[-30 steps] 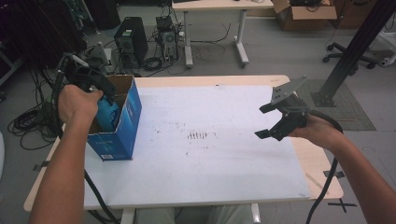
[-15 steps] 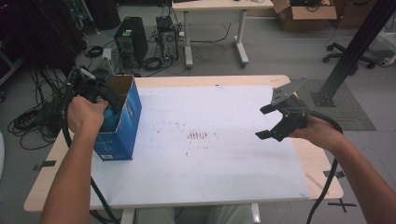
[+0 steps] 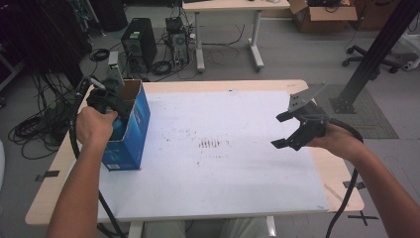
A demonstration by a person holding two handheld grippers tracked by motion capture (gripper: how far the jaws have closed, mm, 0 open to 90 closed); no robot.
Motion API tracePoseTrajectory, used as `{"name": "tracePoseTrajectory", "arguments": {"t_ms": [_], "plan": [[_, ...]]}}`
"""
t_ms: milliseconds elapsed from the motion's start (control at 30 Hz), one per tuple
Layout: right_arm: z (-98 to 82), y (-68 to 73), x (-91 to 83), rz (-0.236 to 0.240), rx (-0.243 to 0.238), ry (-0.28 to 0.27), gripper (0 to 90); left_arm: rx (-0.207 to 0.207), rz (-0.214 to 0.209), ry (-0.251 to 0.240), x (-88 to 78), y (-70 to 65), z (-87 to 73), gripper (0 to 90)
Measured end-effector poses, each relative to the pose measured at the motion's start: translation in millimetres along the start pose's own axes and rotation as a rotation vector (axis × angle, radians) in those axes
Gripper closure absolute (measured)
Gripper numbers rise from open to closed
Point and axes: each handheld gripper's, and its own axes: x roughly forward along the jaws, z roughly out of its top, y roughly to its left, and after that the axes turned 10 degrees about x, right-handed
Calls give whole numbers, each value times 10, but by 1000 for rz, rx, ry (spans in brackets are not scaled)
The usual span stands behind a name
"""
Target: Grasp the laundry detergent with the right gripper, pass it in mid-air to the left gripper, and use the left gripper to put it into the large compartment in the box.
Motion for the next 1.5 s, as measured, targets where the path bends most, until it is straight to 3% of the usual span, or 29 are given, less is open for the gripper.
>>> {"name": "tracePoseTrajectory", "arguments": {"t_ms": [367, 500, 967, 1267, 1500], "plan": [[-13, 3, 33, 6, 3, 10, 71, -14, -24, -13, 10, 55, -29, 375], [-17, 8, 23, 5, 7, 9, 71, -15, -50, -31, 3, 81, -45, 363], [-32, 18, 14, 4, 7, 11, 71, -16, -48, -51, -57, 82, -53, 259], [-23, 24, 7, 3, 5, 11, 71, -28, -54, -78, -226, 98, -63, 223], [-8, 38, -29, -3, 1, 7, 72, -8, -51, -99, -422, 83, -100, 190]]}}
